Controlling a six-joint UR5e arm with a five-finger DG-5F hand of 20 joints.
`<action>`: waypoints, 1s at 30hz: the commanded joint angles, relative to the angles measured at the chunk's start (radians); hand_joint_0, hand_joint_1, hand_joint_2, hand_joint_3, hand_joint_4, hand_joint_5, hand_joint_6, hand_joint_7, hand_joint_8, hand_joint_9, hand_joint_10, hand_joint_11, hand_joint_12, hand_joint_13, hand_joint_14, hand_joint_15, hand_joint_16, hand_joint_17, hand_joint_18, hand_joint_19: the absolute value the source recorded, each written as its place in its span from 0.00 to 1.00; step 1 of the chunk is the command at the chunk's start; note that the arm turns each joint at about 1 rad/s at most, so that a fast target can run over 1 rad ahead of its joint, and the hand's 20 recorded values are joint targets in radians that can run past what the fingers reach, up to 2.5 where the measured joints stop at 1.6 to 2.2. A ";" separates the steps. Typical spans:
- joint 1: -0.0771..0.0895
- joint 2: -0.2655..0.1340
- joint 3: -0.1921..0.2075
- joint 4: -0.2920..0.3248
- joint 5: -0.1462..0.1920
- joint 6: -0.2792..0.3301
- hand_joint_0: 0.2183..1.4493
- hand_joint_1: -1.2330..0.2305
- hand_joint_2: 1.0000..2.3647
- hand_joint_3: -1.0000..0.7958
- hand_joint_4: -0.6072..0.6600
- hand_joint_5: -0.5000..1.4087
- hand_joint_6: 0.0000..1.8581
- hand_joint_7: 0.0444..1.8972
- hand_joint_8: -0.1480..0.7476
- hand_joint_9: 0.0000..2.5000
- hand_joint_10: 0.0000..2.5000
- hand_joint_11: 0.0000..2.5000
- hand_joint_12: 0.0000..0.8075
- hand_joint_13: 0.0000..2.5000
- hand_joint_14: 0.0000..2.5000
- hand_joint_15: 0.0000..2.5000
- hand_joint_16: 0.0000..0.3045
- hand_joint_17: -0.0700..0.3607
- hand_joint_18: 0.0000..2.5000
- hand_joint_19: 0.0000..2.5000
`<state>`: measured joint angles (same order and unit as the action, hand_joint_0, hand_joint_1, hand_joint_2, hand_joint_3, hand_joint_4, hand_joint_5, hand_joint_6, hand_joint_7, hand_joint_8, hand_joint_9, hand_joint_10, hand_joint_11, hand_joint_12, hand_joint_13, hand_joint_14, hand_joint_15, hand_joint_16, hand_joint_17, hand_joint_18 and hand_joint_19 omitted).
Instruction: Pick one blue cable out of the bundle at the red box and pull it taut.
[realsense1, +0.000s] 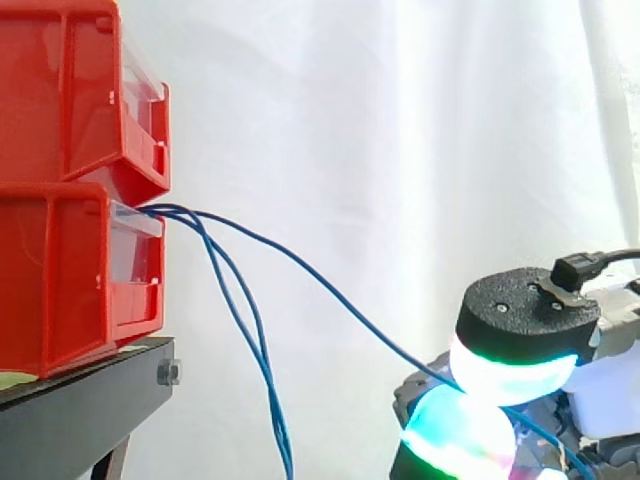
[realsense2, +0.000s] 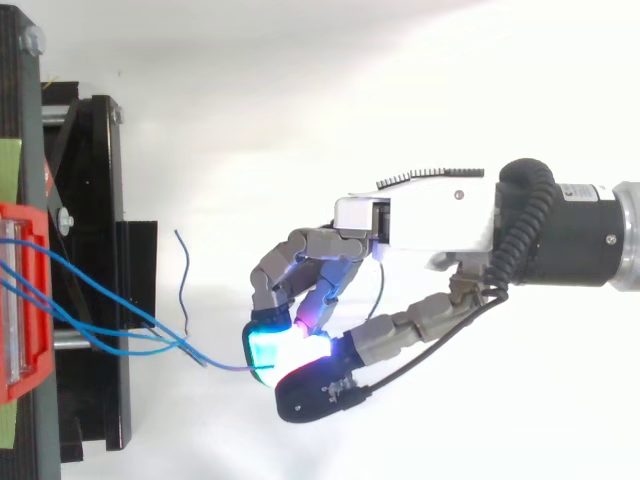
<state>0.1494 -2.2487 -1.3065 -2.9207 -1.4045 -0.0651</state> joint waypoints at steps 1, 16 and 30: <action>-0.001 0.000 -0.002 0.014 -0.004 0.001 0.34 0.25 0.06 0.61 0.39 0.21 0.49 0.63 0.63 0.41 0.00 0.45 0.51 0.24 0.00 0.12 0.22 0.51 0.19 0.06; -0.001 0.000 -0.002 0.017 -0.002 -0.009 0.34 0.25 0.05 0.61 0.39 0.21 0.49 0.64 0.63 0.41 0.00 0.45 0.51 0.24 0.00 0.12 0.22 0.51 0.19 0.06; -0.001 0.000 -0.002 0.018 -0.002 -0.009 0.34 0.25 0.04 0.61 0.39 0.21 0.49 0.64 0.63 0.42 0.00 0.45 0.51 0.24 0.00 0.12 0.22 0.51 0.19 0.06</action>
<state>0.1488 -2.2488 -1.3085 -2.9023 -1.4066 -0.0744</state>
